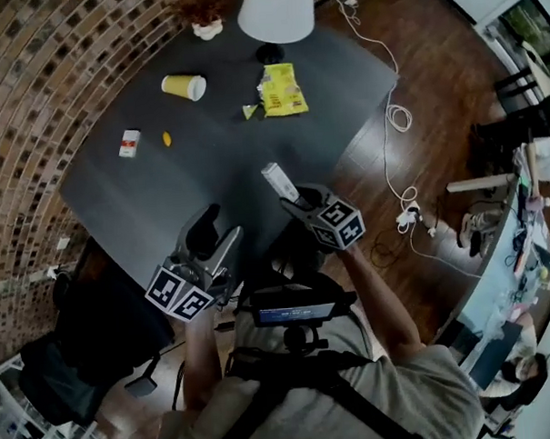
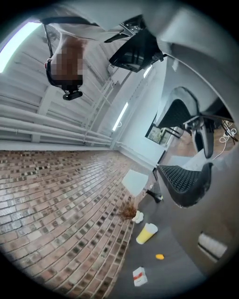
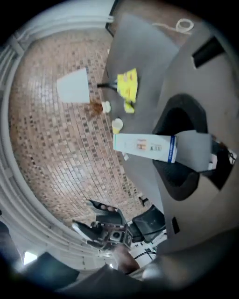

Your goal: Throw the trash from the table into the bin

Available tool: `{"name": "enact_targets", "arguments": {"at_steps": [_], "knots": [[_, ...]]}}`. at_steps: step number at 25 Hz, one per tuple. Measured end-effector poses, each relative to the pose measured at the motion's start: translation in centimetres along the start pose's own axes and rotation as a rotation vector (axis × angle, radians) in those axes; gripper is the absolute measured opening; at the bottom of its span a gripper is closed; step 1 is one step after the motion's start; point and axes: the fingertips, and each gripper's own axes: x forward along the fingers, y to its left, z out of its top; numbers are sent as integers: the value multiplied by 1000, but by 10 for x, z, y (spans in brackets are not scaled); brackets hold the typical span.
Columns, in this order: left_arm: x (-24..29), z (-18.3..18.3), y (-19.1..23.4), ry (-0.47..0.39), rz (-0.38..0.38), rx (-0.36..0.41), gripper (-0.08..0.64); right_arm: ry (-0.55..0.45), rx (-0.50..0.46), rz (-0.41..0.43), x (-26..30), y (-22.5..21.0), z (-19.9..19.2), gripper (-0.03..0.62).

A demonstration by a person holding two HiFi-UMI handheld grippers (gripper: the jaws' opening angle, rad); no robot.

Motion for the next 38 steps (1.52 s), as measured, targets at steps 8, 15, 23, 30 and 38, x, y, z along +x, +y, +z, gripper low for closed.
{"name": "enact_targets", "arguments": {"at_steps": [8, 15, 23, 30, 38], "knots": [[108, -75, -126, 200, -220, 19, 245, 107, 237, -419, -260, -78, -224, 156], [144, -117, -198, 300, -286, 11, 245, 253, 263, -400, -264, -66, -325, 156], [159, -109, -206, 279, -302, 0, 245, 407, 178, -373, -213, -84, -331, 169], [159, -103, -181, 249, -271, -51, 245, 463, 140, -377, -191, -95, -322, 206], [163, -103, -175, 244, -283, -67, 245, 94, 184, -440, -242, -93, -232, 163]]}}
